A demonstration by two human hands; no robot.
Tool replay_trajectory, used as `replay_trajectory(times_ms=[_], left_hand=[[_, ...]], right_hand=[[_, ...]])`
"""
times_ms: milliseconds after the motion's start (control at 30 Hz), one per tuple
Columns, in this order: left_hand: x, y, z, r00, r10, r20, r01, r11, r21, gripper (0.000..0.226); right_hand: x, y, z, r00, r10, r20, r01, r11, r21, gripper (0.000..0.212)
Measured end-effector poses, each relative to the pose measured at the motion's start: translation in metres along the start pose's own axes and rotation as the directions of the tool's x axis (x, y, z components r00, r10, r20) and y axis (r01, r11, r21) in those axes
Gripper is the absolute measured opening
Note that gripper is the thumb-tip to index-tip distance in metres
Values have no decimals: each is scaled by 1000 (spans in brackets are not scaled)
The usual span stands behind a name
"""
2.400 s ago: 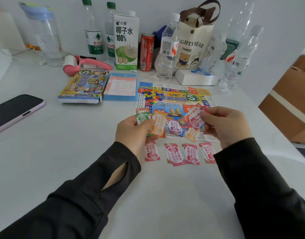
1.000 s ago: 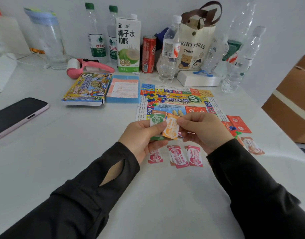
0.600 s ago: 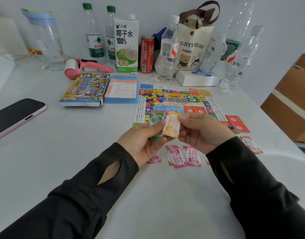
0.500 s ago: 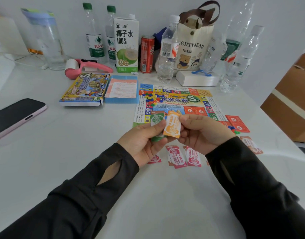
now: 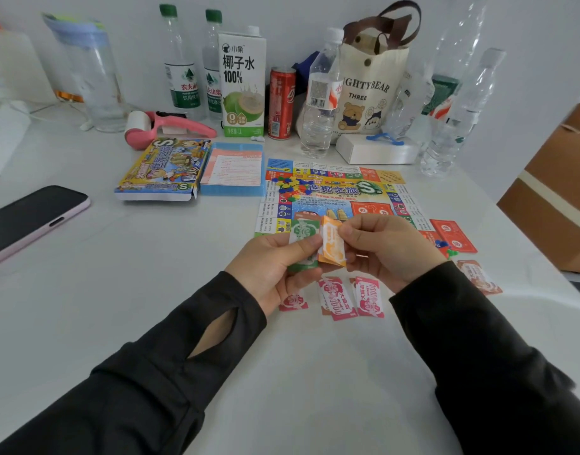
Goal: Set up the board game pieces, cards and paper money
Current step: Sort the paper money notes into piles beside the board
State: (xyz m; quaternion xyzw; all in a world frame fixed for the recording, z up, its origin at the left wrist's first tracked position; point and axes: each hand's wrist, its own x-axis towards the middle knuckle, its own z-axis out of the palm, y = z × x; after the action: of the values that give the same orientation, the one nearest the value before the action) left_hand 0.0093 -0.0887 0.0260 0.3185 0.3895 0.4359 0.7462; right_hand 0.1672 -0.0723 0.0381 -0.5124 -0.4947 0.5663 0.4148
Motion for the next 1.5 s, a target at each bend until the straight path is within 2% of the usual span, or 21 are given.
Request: replay_trajectory(times_ms=[167,333,433,567,667,767,867,967,1100,1167,1300,1500], left_hand=[[-1,0,3,998,48,-34,-46,998,38,7],[-1,0,3,944,316,-90,-267,897,352,16],[0,0,2,929,354,-105,-282,864,418,17],[3,-1,-2,912,374,-171,-271,860,432,20],[6,1,-7,865,435,-249,-308,853,421,25],[9,7,-13,835,433,-339,-341,891,298,24],[12,13,-18,816,424,-394,-367,905,214,23],[13,14,-20,792,446,-416,-398,895,201,24],[15,13,-20,789,446,-422,-409,894,180,22],[15,12,-20,790,444,-423,-409,896,176,22],[13,12,-18,791,442,-423,-410,896,171,23],[12,12,-18,797,432,-422,-390,902,186,23]], right_hand=[[-2,-2,1,999,44,23,-46,994,94,23],[-4,-5,3,997,58,-57,-55,998,44,17],[-4,-5,4,996,36,-77,-37,999,-14,15],[-4,-4,4,993,32,-114,-35,999,-22,15],[-5,-5,5,990,37,-139,-38,999,-4,13],[-9,-6,9,993,24,-118,-31,998,-61,11],[-11,-6,22,997,26,-74,-40,981,-191,14],[-12,-2,38,999,11,-32,-23,917,-398,16],[-11,8,54,990,-138,-44,73,738,-671,23],[-10,11,59,984,-177,-34,89,644,-760,17],[-8,12,62,988,-156,-14,69,516,-854,13],[-6,12,60,989,-140,-39,29,451,-892,22]])
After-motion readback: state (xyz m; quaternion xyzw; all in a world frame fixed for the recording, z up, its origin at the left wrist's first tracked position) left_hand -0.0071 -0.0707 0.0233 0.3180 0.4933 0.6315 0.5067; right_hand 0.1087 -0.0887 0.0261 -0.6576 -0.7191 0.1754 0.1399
